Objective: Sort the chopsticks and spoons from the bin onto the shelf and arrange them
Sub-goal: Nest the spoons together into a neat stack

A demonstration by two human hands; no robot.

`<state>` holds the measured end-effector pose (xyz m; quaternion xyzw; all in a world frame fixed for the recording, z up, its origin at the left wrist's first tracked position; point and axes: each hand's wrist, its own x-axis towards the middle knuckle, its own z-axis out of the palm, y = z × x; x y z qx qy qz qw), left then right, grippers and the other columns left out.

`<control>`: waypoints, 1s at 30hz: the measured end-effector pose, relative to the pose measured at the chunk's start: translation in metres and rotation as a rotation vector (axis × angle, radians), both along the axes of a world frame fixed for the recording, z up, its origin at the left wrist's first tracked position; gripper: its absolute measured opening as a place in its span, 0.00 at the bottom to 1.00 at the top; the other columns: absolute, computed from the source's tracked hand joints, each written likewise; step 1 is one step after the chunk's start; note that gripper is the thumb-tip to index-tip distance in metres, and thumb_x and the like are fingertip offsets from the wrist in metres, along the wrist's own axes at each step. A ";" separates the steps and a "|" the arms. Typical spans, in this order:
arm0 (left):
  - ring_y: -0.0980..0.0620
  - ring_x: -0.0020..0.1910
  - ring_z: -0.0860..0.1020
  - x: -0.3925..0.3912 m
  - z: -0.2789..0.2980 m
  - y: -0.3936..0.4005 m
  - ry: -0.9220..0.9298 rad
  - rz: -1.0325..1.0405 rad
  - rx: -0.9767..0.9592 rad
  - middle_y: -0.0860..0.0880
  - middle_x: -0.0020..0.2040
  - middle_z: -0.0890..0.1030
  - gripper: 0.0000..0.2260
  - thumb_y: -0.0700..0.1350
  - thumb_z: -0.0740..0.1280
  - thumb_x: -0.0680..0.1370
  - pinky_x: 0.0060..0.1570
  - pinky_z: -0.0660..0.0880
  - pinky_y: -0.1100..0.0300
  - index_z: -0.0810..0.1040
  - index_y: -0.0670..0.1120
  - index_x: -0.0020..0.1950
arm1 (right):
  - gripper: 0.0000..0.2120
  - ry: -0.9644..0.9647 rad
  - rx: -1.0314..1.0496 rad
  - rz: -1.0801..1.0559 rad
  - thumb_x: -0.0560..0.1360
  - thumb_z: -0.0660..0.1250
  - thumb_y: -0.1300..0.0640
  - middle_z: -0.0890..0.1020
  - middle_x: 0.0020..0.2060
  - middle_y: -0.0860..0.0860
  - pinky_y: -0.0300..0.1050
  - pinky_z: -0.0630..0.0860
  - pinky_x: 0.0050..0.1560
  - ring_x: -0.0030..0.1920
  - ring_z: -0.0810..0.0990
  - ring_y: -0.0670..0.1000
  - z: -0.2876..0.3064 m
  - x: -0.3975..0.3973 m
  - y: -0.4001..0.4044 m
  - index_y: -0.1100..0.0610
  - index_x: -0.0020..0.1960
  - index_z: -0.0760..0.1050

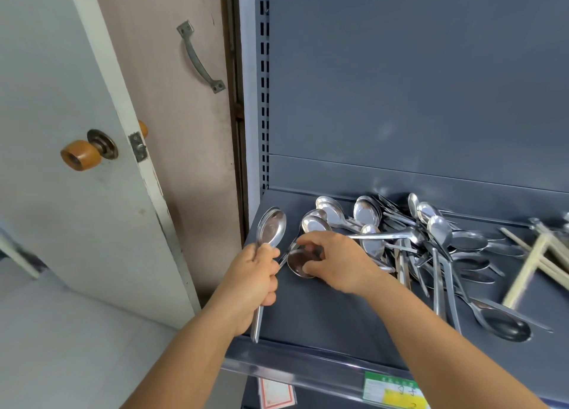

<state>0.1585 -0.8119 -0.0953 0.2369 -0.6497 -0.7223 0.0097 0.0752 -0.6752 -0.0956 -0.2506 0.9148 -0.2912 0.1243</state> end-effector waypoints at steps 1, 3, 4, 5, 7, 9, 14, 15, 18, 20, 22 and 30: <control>0.59 0.21 0.58 0.000 -0.001 0.001 -0.004 0.002 0.005 0.51 0.30 0.64 0.11 0.46 0.53 0.83 0.20 0.57 0.65 0.72 0.44 0.49 | 0.14 0.011 0.012 -0.001 0.70 0.69 0.58 0.74 0.35 0.39 0.33 0.67 0.37 0.35 0.72 0.40 0.000 0.001 0.000 0.46 0.54 0.77; 0.58 0.22 0.58 0.000 -0.003 0.001 -0.005 0.007 0.021 0.51 0.31 0.64 0.11 0.46 0.52 0.83 0.20 0.57 0.65 0.72 0.45 0.49 | 0.09 0.026 0.015 -0.016 0.70 0.69 0.58 0.75 0.33 0.40 0.33 0.68 0.36 0.34 0.72 0.40 0.001 0.001 -0.001 0.47 0.48 0.79; 0.58 0.22 0.58 0.001 -0.003 0.001 -0.001 0.009 0.032 0.50 0.31 0.64 0.11 0.46 0.52 0.83 0.21 0.57 0.65 0.72 0.45 0.49 | 0.07 0.030 -0.007 -0.027 0.70 0.69 0.59 0.75 0.31 0.41 0.33 0.69 0.36 0.32 0.72 0.40 0.002 0.000 0.000 0.47 0.44 0.79; 0.57 0.23 0.58 0.000 -0.002 0.001 0.006 0.011 0.041 0.50 0.32 0.64 0.11 0.46 0.52 0.84 0.21 0.57 0.65 0.72 0.44 0.50 | 0.07 0.036 -0.046 -0.041 0.70 0.69 0.59 0.75 0.30 0.41 0.32 0.69 0.35 0.31 0.72 0.40 0.004 0.000 0.000 0.47 0.41 0.79; 0.57 0.24 0.58 0.000 0.000 0.000 0.018 0.013 0.055 0.50 0.32 0.63 0.11 0.47 0.52 0.84 0.23 0.57 0.64 0.72 0.44 0.50 | 0.07 0.033 -0.164 -0.089 0.71 0.69 0.60 0.76 0.29 0.42 0.29 0.68 0.32 0.28 0.72 0.39 0.011 -0.001 0.001 0.48 0.39 0.80; 0.56 0.25 0.58 -0.001 0.004 0.000 0.024 0.013 0.084 0.50 0.32 0.64 0.11 0.46 0.53 0.83 0.23 0.58 0.63 0.72 0.43 0.51 | 0.04 0.005 -0.314 -0.160 0.71 0.70 0.59 0.77 0.28 0.45 0.29 0.67 0.31 0.27 0.71 0.40 0.021 -0.001 0.001 0.52 0.40 0.81; 0.54 0.28 0.66 -0.005 0.008 0.006 0.028 -0.008 0.140 0.48 0.34 0.71 0.11 0.46 0.54 0.83 0.26 0.65 0.62 0.73 0.42 0.51 | 0.05 -0.173 -0.573 -0.270 0.73 0.70 0.58 0.76 0.27 0.46 0.37 0.72 0.34 0.27 0.72 0.44 0.033 0.001 -0.008 0.56 0.38 0.78; 0.53 0.30 0.69 -0.006 0.009 0.008 0.029 -0.020 0.138 0.47 0.35 0.74 0.12 0.46 0.54 0.83 0.28 0.70 0.60 0.74 0.41 0.52 | 0.05 -0.209 -0.604 -0.294 0.73 0.69 0.59 0.77 0.27 0.46 0.36 0.73 0.34 0.26 0.74 0.43 0.032 0.002 -0.010 0.57 0.38 0.77; 0.49 0.39 0.80 -0.006 0.012 0.013 0.028 -0.066 0.136 0.43 0.42 0.81 0.14 0.47 0.54 0.84 0.42 0.81 0.54 0.77 0.42 0.54 | 0.06 -0.294 -0.665 -0.354 0.74 0.69 0.60 0.79 0.28 0.49 0.33 0.74 0.31 0.26 0.76 0.42 0.025 0.006 -0.016 0.58 0.39 0.76; 0.48 0.38 0.82 -0.006 0.013 0.015 0.027 -0.088 0.145 0.42 0.43 0.82 0.15 0.48 0.52 0.84 0.43 0.81 0.52 0.76 0.42 0.55 | 0.05 -0.324 -0.684 -0.375 0.74 0.69 0.60 0.78 0.29 0.50 0.34 0.74 0.31 0.27 0.76 0.43 0.020 0.008 -0.018 0.60 0.41 0.76; 0.50 0.31 0.78 -0.006 0.013 0.015 0.006 -0.106 0.140 0.44 0.39 0.80 0.15 0.48 0.52 0.84 0.35 0.79 0.55 0.75 0.42 0.55 | 0.06 -0.288 -0.636 -0.378 0.73 0.70 0.59 0.76 0.28 0.48 0.37 0.73 0.33 0.28 0.74 0.44 0.016 0.008 -0.020 0.60 0.40 0.76; 0.56 0.26 0.59 -0.011 0.009 0.001 0.011 -0.059 0.065 0.49 0.33 0.65 0.12 0.49 0.56 0.83 0.23 0.59 0.65 0.71 0.41 0.50 | 0.07 0.026 -0.365 -0.312 0.78 0.63 0.55 0.77 0.34 0.43 0.37 0.71 0.40 0.36 0.74 0.45 0.004 -0.006 -0.009 0.52 0.47 0.79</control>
